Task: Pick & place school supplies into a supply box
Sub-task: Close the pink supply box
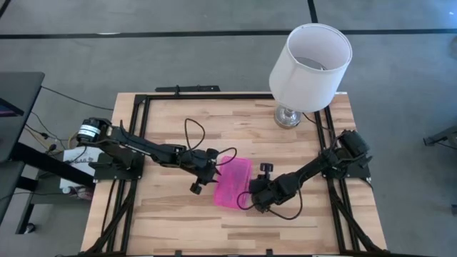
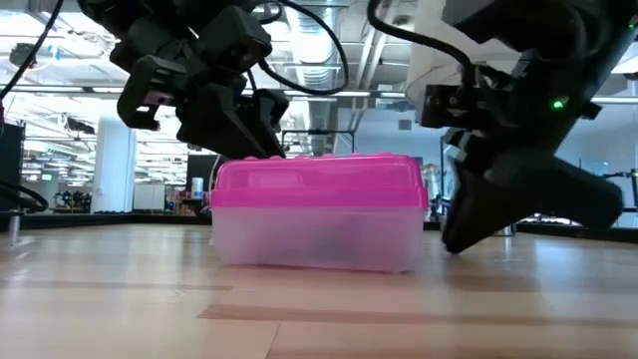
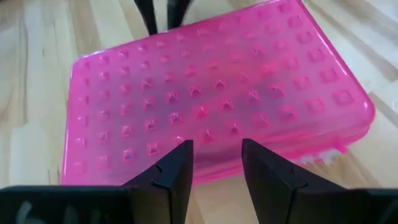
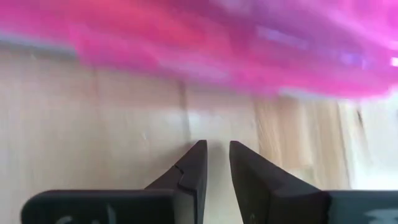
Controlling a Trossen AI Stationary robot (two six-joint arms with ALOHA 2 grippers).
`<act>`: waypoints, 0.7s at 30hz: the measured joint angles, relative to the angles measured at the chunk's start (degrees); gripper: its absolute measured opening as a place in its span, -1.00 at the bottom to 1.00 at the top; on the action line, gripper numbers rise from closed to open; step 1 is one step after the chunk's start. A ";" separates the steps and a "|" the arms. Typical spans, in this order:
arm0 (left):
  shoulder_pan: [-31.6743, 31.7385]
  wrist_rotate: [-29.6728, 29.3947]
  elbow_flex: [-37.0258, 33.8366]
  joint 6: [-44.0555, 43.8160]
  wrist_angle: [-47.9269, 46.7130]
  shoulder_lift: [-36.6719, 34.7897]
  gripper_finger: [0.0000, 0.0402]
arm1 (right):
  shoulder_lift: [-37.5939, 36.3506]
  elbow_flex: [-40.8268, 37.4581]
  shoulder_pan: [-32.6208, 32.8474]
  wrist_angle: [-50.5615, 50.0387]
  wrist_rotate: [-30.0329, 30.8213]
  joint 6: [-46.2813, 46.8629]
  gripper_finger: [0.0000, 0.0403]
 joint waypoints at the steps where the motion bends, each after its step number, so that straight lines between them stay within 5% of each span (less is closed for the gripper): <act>1: -0.02 0.08 0.00 -0.63 -0.21 0.00 -0.34 | -0.77 -0.04 0.02 -1.52 0.22 0.77 -0.69; 15: -3.56 1.47 0.00 -5.43 -0.44 -0.02 -0.34 | -9.02 0.04 -2.97 6.18 4.68 -10.37 -0.69; 21: -5.64 -0.08 0.00 -7.32 -0.12 -0.02 -0.34 | -7.70 -0.07 -5.93 13.77 -1.15 -15.82 -0.69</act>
